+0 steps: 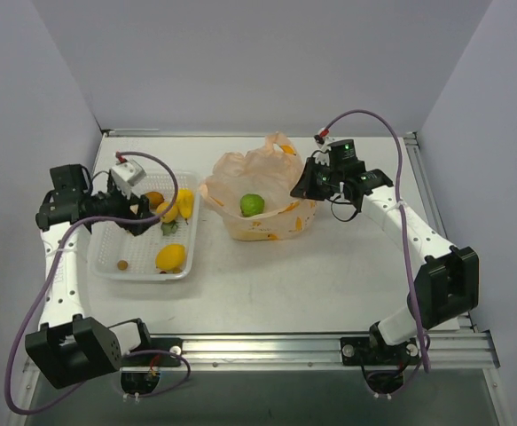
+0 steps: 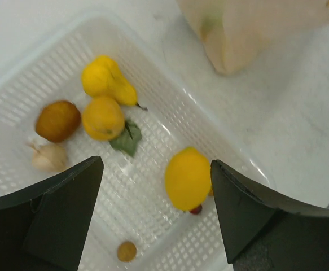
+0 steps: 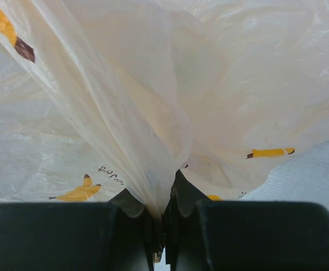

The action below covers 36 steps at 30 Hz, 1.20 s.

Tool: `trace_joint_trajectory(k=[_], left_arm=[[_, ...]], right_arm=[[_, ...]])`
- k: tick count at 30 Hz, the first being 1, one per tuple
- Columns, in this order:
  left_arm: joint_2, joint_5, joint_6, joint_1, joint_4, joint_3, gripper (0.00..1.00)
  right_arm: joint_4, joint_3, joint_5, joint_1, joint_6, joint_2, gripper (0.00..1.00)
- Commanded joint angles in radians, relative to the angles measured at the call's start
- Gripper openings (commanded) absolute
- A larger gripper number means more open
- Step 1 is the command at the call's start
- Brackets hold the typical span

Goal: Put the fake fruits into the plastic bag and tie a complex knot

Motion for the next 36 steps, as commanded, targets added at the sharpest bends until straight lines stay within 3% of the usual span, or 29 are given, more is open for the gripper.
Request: trace_joint_trajectory(k=[1, 4, 8, 13, 21, 24, 30, 36], left_arm=[[0.009, -0.111, 0.295, -0.035, -0.267, -0.069, 0.88], [0.042, -0.195, 0.255, -0.089, -0.27, -0.12, 0.96], [0.058, -0.26, 0.151, -0.175, -0.233, -0.209, 0.97], [0.076, -0.493, -0.025, -0.353, -0.034, -0.367, 0.97], [0.148, -0.649, -0.122, -0.364, 0.155, -0.418, 0.98], [0.165, -0.636, -0.147, -0.359, 0.195, -0.409, 0.97], [0.104, -0.473, -0.145, -0.352, 0.197, -0.406, 0.97], [0.027, -0.344, -0.038, -0.345, 0.229, -0.407, 0.97]], right_arm=[[-0.024, 0.053, 0.015, 0.004, -0.027, -0.018, 0.0], [-0.035, 0.061, 0.019, 0.004, -0.033, -0.015, 0.0], [-0.037, 0.055, 0.039, 0.004, -0.044, -0.015, 0.0], [-0.035, 0.049, 0.044, 0.003, -0.05, -0.014, 0.0], [-0.035, 0.049, 0.047, 0.001, -0.052, -0.012, 0.0], [-0.035, 0.049, 0.044, 0.003, -0.055, -0.012, 0.0], [-0.041, 0.05, 0.048, 0.001, -0.062, -0.015, 0.0], [-0.044, 0.044, 0.044, 0.0, -0.061, -0.02, 0.0]])
